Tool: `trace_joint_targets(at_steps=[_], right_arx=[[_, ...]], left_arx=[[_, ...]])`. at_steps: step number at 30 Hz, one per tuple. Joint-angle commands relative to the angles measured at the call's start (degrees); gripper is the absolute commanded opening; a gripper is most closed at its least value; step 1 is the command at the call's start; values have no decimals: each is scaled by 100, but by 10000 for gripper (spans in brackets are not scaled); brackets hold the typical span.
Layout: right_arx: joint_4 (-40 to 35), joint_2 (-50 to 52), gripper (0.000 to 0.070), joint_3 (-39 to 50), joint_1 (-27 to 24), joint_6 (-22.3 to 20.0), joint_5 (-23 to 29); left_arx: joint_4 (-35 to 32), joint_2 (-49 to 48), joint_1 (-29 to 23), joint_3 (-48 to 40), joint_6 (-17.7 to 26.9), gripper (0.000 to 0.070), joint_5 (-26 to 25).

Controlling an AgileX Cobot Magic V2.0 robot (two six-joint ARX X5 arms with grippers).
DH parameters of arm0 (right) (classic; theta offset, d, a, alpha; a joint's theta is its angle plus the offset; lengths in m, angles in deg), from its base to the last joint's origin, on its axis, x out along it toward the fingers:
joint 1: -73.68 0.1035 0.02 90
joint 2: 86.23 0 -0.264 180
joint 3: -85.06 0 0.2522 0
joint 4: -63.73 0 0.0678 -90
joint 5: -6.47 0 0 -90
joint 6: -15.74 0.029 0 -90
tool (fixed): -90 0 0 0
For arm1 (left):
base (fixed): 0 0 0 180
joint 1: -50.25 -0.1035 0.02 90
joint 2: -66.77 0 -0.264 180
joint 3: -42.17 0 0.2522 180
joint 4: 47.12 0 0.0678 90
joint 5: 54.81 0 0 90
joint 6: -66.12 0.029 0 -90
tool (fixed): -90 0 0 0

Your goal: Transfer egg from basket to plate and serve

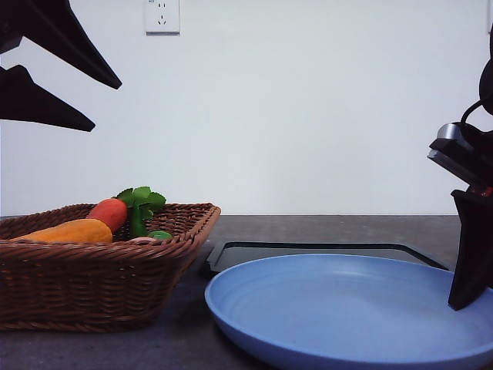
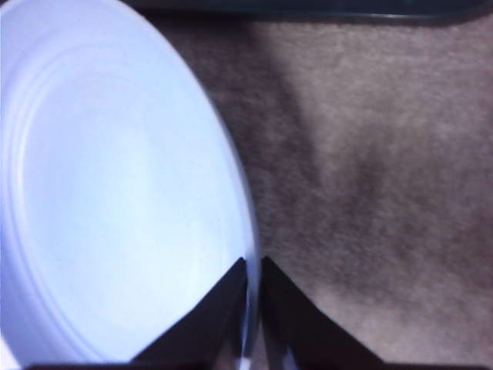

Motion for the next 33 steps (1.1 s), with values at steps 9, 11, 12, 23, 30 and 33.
trace_joint_targets(at_steps=[9,11,12,23,30,33], right_arx=[[412,566,0,-21,-163,29,28],[484,825,0,-22,-251,28,44],[511,951,0,-23,-300,30,45],[815,2150,0,-37,-903,55,226],[840,2555,0,-37,-1210,55,321],[881,2643,0,-37,-1278,52,320]], left_arx=[[19,49,53,74,4,452,192],[45,75,138,76,6,460,509],[68,99,208,77,-6,462,684],[123,899,1203,257,-26,461,2060],[110,1730,1523,519,-28,460,2296],[-14,2057,1594,563,-25,460,2357]])
